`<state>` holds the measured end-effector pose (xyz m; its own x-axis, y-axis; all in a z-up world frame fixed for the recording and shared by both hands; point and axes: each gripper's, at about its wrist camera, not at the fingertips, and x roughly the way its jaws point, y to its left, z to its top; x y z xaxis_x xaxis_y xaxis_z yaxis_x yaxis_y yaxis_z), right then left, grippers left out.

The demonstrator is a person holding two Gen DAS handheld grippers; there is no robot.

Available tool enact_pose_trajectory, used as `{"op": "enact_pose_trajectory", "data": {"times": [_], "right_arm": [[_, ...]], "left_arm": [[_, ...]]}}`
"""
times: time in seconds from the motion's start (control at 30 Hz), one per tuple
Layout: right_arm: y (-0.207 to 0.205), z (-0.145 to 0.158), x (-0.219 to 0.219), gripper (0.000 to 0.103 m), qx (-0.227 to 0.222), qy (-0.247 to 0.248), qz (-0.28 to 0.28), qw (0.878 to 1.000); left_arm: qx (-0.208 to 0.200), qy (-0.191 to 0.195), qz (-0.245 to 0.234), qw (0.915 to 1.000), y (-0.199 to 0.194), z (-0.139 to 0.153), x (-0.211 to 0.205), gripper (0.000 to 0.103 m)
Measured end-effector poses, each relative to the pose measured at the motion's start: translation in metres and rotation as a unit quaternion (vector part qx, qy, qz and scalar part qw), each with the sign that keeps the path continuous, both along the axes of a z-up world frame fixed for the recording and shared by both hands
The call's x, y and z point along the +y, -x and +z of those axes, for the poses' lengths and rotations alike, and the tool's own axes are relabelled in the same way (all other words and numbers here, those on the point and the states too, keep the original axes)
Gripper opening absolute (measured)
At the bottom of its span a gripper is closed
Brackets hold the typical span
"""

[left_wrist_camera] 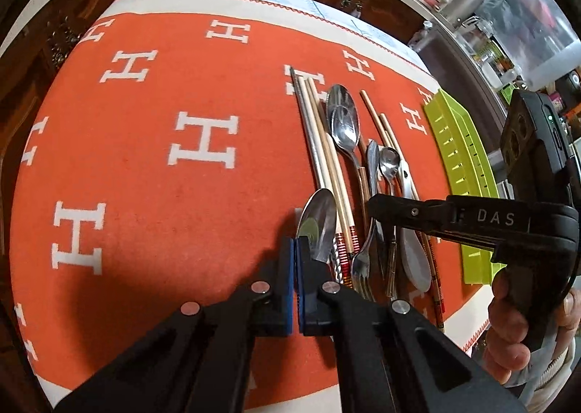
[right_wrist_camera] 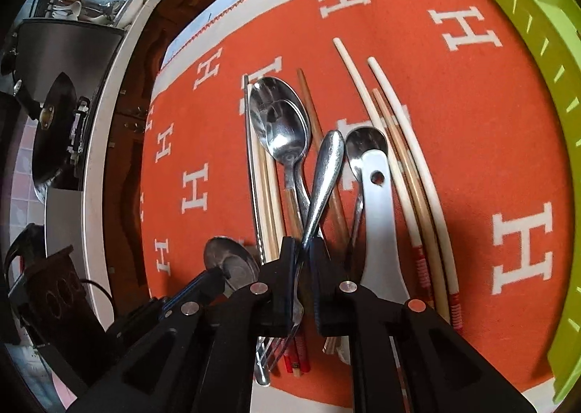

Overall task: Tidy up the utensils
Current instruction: 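Close the left tool on the metal spoon while the right tool grips the white spoon, then carry both spoons into the green tray and open both tools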

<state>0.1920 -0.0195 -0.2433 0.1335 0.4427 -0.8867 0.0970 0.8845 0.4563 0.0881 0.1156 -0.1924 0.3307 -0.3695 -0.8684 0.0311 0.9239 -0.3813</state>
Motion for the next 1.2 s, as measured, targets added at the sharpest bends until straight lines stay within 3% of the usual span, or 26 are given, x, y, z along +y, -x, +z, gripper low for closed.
{"op": "enact_pose_trajectory", "data": {"times": [0.23, 0.57, 0.77, 1.0, 1.2], "right_arm": [[-0.003, 0.005, 0.019, 0.005, -0.021, 0.042, 0.013, 0.999], [0.012, 0.029, 0.001, 0.001, -0.056, 0.030, 0.025, 0.998], [0.032, 0.049, -0.020, 0.000, -0.079, 0.012, 0.025, 0.996], [0.054, 0.094, -0.054, 0.000, -0.125, 0.001, 0.021, 0.992], [0.055, 0.089, -0.071, 0.000, -0.102, 0.002, 0.033, 0.994]], "left_arm": [[0.007, 0.003, 0.003, 1.0000, 0.000, -0.001, 0.001, 0.000], [-0.004, 0.023, 0.000, 0.9997, 0.001, 0.010, -0.002, 0.000], [-0.020, 0.036, -0.010, 0.9991, 0.006, 0.028, -0.011, 0.000], [-0.041, 0.052, -0.030, 0.9974, 0.009, 0.057, -0.036, 0.000], [-0.059, 0.045, -0.033, 0.9967, 0.009, 0.080, -0.058, 0.000]]}}
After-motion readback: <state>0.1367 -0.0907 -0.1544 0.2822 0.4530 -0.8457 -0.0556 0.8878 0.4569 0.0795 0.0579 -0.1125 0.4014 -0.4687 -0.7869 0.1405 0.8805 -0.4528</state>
